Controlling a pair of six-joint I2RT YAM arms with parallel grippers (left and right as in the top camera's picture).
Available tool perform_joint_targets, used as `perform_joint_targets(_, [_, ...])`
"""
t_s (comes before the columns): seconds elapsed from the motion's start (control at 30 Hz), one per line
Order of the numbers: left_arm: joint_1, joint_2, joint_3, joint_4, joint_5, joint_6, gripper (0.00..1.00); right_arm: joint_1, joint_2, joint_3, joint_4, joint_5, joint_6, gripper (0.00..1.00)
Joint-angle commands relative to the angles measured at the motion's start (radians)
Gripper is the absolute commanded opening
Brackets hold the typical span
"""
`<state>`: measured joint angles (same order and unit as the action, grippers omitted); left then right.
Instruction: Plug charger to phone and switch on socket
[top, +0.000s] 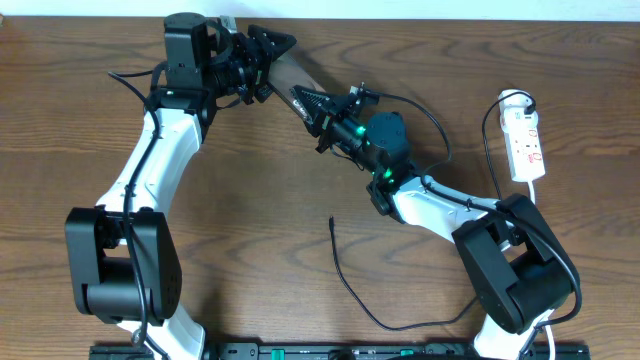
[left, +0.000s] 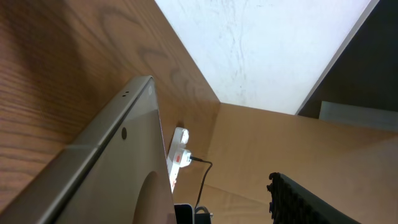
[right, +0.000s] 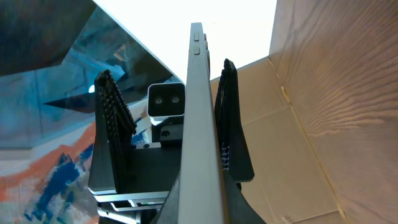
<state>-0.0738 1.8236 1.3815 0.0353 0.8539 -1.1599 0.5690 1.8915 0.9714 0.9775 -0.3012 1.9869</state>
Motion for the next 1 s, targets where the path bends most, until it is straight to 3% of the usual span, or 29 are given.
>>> perform_joint_targets(0.0, [0.002,0.003,-0.005,0.008,-0.002,-0.005,0.74,0.004,-0.005,0.016,0.018,0.015,0.045,0.01])
perform_joint_targets(0.2, [0.002,0.003,-0.005,0.008,0.002,-0.005,0.73,0.004,-0.005,0.016,0.018,0.014,0.064,0.01])
perform_joint_targets(0.5, [0.002,0.003,-0.005,0.008,0.002,-0.005,0.41,0.004,-0.005,0.016,0.018,0.014,0.062,0.01])
perform_joint_targets(0.83, [0.002,0.003,-0.005,0.008,0.002,0.008,0.26,0.004,-0.005,0.016,0.018,0.014,0.062,0.01])
perform_joint_targets(0.97, [0.002,0.003,-0.005,0.003,0.002,0.048,0.26,0.004,-0.005,0.016,0.018,0.011,0.062,0.01])
